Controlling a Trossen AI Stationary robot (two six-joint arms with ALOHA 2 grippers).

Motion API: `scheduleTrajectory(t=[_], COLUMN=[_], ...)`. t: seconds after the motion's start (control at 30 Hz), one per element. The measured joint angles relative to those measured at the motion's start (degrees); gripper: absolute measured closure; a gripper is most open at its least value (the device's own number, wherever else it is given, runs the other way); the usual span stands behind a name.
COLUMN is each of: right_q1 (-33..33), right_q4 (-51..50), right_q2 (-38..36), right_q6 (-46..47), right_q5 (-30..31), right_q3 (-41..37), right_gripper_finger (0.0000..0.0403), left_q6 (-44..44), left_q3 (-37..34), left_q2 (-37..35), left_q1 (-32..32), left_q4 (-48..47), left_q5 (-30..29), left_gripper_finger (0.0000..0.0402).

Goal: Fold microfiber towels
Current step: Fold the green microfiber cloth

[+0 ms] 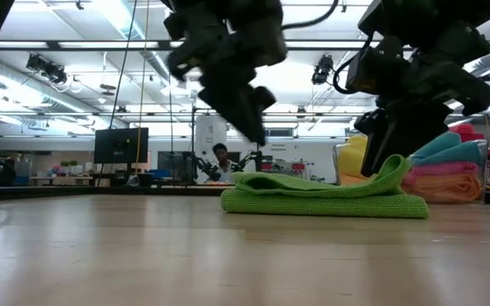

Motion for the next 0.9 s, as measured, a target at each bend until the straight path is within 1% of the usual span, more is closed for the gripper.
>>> scheduleTrajectory(t=[0.13, 0.27, 0.37, 0.67, 0.9], right_q1=[0.0, 0.0, 0.0, 0.0, 1.03], right_q4=[-0.03, -1.04, -2.26, -7.01, -7.02], right_q2=[0.0, 0.0, 0.0, 0.0, -0.35], right_q6=[1.74, 2.06, 2.08, 2.92, -0.55], right_q5=[-0.01, 1.3, 2.8, 2.8, 3.29], right_q3=[0.0, 0.0, -0.04, -0.04, 0.99], right_gripper_finger=[0.0258, 0.0258, 0.0258, 0.0258, 0.0262], left_q6=[-5.14, -5.32, -5.63, -5.25, -3.86], left_q3=[0.09, -0.04, -0.04, -0.03, -0.04], left_q2=[1.37, 5.47, 7.3, 7.65, 6.33], left_q1=[0.0, 0.05, 0.51, 1.03, 0.68], left_q4=[7.41, 8.89, 8.92, 5.43, 5.91], left_q5=[0.06, -1.07, -4.15, -4.44, -4.42], left_gripper_finger=[0.0269, 0.0268, 0.0271, 0.0285, 0.0291])
